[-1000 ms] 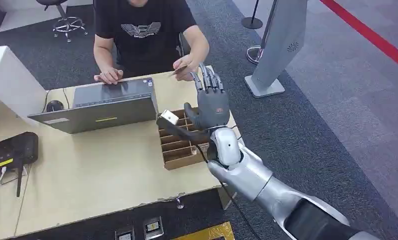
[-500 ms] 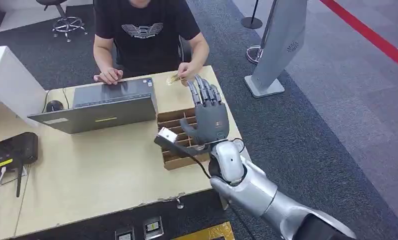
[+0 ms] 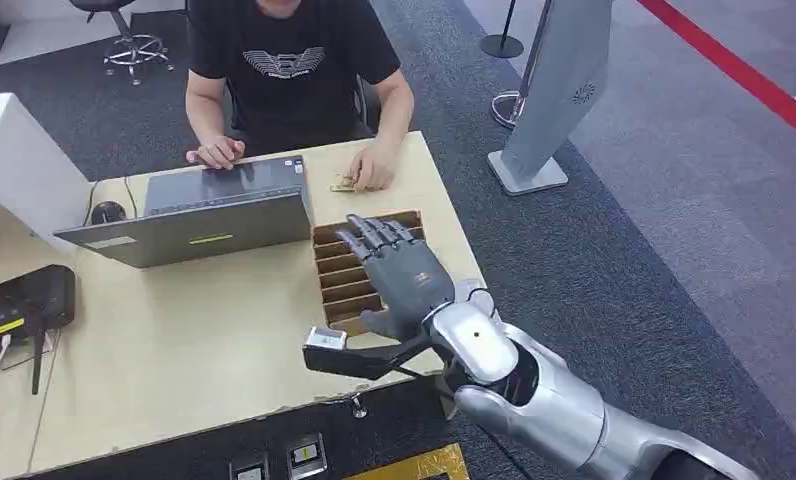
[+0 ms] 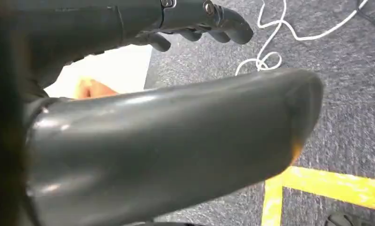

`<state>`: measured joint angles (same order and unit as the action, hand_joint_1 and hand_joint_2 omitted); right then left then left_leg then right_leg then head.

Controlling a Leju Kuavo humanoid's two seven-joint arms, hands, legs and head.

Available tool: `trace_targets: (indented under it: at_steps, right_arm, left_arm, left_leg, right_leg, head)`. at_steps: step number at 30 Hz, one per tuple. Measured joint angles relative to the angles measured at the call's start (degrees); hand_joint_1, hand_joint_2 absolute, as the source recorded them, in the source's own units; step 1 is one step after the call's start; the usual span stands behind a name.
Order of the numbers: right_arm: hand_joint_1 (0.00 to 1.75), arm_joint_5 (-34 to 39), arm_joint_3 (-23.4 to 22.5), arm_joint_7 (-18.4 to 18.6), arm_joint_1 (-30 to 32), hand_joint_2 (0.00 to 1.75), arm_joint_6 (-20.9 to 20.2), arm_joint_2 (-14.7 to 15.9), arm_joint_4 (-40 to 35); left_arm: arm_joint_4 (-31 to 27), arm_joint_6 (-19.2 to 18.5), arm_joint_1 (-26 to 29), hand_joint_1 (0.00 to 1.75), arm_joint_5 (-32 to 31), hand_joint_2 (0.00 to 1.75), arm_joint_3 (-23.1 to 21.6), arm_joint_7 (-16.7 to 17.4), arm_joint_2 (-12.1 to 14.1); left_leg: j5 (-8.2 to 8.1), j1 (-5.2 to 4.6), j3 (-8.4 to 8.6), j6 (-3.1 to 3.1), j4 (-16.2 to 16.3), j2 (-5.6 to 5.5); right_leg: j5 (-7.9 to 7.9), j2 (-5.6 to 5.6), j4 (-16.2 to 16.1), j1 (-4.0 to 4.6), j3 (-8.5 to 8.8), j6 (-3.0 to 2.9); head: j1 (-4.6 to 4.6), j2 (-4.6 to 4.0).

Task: Pass the card to the sensor for recognition and then transmit it.

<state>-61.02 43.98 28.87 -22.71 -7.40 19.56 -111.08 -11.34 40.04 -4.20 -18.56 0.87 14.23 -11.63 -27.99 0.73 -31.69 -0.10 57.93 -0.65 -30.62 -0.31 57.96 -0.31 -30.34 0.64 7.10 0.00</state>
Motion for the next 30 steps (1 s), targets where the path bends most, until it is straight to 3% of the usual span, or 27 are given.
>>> trace_targets:
  at_steps: [6,17,22,26,30]
  right_arm:
    - [0.00,8.05,3.54,-0.92,-3.10,1.75,-5.61,0.48,-2.33]
    - [0.00,10.97,7.69,0.07,-4.75,1.75,-3.51,0.50,-2.29]
    - [0.00,8.74,8.72,0.33,-4.94,1.75,1.02,0.46,-1.49]
    - [0.00,6.90,8.94,0.83,-5.02,1.75,7.50,0.33,0.05]
    - [0.00,5.81,8.61,4.27,-4.55,1.75,12.17,0.35,2.10]
  left_arm:
    - [-0.07,0.04,0.18,0.00,-0.92,0.00,0.30,-0.02,0.00]
    - [-0.07,-0.77,0.16,0.00,-2.30,0.00,1.03,-0.61,-0.02]
    - [-0.07,-0.90,0.12,0.00,-2.19,0.00,1.51,0.07,-0.04]
    - [-0.07,-0.68,0.09,0.00,-1.51,0.00,1.86,0.20,-0.11]
    - [-0.07,-0.68,0.00,0.00,-1.79,0.00,1.88,0.20,-0.20]
  left_leg:
    - [0.00,0.01,0.00,0.00,0.00,0.01]
    - [0.00,0.00,-0.02,0.00,0.00,0.01]
    - [0.00,0.00,-0.02,0.00,-0.01,0.01]
    - [0.00,0.00,-0.03,0.00,-0.01,0.01]
    - [0.00,0.00,-0.02,0.00,-0.01,0.01]
  right_leg:
    - [0.00,0.00,0.00,0.01,0.00,0.00]
    - [0.00,-0.01,0.00,0.00,0.00,0.00]
    - [0.00,-0.02,0.00,0.01,0.00,0.00]
    - [0.00,-0.02,0.00,0.01,0.00,0.00]
    - [0.00,-0.02,0.00,0.00,0.00,0.00]
  head:
    - [0.00,0.00]
    - [0.00,0.00]
    - [0.00,0.00]
    - [0.00,0.00]
    - [0.02,0.00]
